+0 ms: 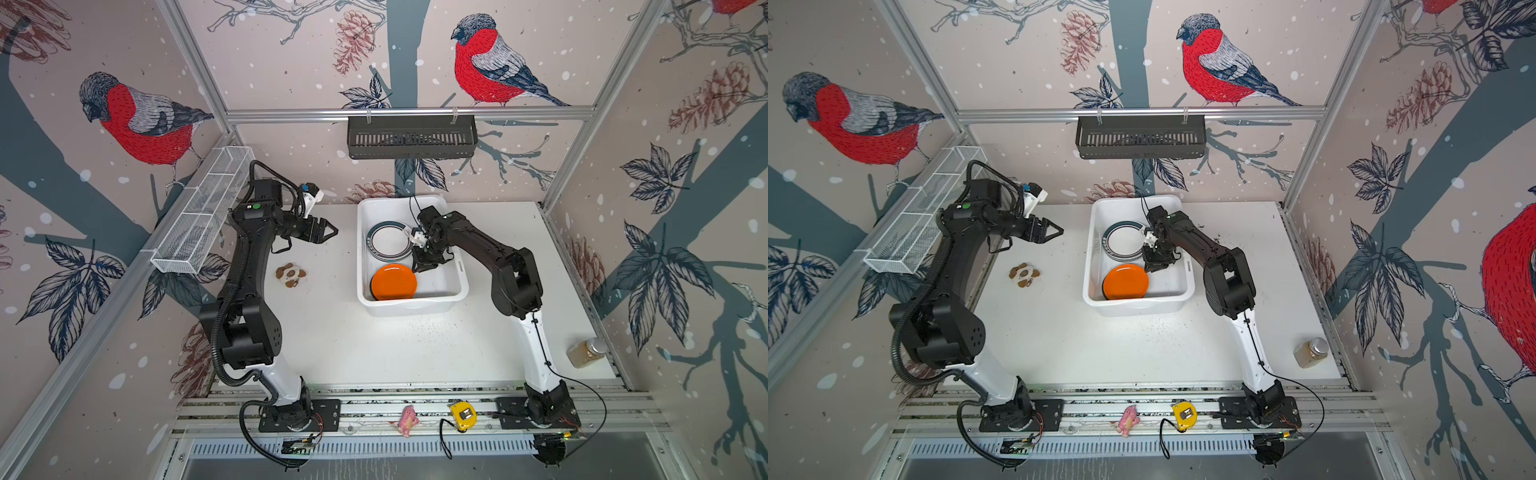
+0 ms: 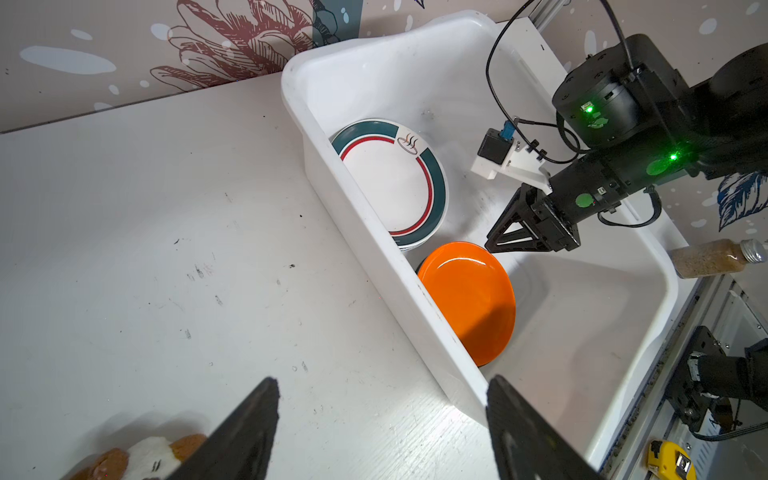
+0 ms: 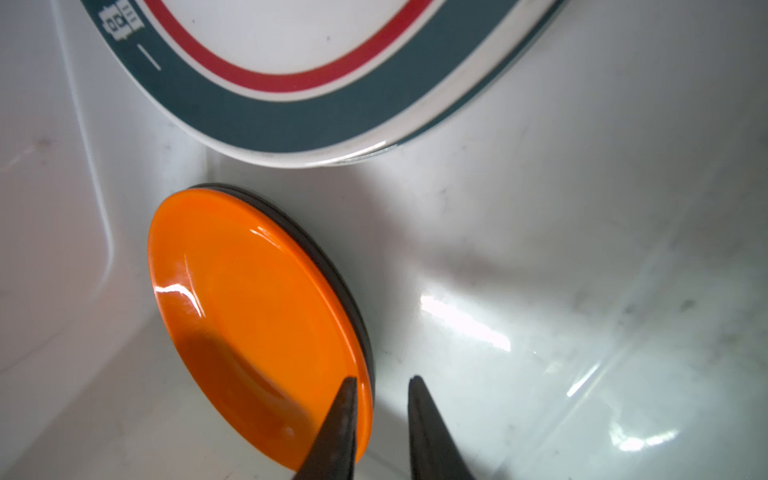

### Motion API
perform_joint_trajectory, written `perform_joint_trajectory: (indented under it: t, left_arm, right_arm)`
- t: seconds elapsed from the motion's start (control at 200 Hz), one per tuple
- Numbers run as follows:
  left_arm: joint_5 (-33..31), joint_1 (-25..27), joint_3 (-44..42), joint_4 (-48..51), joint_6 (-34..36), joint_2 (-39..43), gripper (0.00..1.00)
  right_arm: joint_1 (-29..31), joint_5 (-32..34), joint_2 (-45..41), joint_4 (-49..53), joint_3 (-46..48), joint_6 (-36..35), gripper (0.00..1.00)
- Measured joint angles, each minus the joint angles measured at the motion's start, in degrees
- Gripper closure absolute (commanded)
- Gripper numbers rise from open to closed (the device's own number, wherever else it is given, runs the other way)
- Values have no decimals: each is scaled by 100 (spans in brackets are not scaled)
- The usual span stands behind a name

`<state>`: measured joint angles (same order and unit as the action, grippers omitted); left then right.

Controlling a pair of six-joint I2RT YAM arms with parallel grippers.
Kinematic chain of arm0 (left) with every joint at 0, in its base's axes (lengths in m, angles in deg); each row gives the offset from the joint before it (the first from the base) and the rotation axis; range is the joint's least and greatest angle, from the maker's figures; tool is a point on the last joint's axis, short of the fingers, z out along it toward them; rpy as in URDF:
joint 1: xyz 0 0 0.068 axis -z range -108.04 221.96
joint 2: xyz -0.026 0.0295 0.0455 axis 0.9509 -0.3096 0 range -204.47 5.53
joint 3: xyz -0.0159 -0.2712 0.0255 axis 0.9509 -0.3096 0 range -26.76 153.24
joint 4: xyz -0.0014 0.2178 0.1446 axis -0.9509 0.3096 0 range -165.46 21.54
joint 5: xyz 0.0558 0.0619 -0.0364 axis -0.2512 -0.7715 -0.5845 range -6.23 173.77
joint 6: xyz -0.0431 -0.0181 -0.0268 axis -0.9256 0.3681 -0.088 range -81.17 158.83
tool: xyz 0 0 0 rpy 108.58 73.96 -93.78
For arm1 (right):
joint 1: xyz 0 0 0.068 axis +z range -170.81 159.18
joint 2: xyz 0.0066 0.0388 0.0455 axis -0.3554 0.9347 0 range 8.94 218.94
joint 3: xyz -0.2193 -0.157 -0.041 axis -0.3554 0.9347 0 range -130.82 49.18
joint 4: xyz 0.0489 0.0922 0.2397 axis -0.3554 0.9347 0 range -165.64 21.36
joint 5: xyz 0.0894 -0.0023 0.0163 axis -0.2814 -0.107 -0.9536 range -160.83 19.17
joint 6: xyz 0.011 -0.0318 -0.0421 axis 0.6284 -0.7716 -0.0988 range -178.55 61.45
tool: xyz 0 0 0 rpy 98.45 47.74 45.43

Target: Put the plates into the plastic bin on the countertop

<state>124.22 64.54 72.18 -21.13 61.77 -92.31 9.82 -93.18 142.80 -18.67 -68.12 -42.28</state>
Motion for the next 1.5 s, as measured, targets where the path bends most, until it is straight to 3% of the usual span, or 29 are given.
perform_joint_trajectory:
  t: [0.455,0.72,0.935,1.135,1.356,1.426,1.446,1.471,1.501]
  left_arm:
    - [-13,-17,-35,-15,0,35,14]
    - [-225,-13,-92,-162,-70,92,3]
    - [-730,50,-264,-470,-321,304,3]
    - [-1506,105,-776,-1263,-951,831,2]
    - [-2247,162,-1596,-2356,-1432,1526,2]
    - [-2433,162,-1790,-2640,-1574,1683,2]
    - [-2470,162,-1860,-2715,-1615,1738,2]
    - [-2522,162,-1958,-2813,-1692,1814,2]
    - [-2590,162,-2083,-2942,-1727,1908,2]
  right_arm:
    - [4,157,-94,-46,-74,24,74]
    - [-59,581,-498,-374,-730,308,64]
    - [-236,979,-1047,-1091,-855,601,57]
    - [-407,1449,-2065,-2192,129,658,48]
    - [-704,1814,-3353,-3827,2124,754,37]
    - [-809,1873,-3722,-4336,2699,756,25]
    - [-841,1902,-3827,-4450,2859,756,18]
    - [-874,1930,-3950,-4634,3053,752,1]
    - [-916,1952,-4105,-4833,3305,756,1]
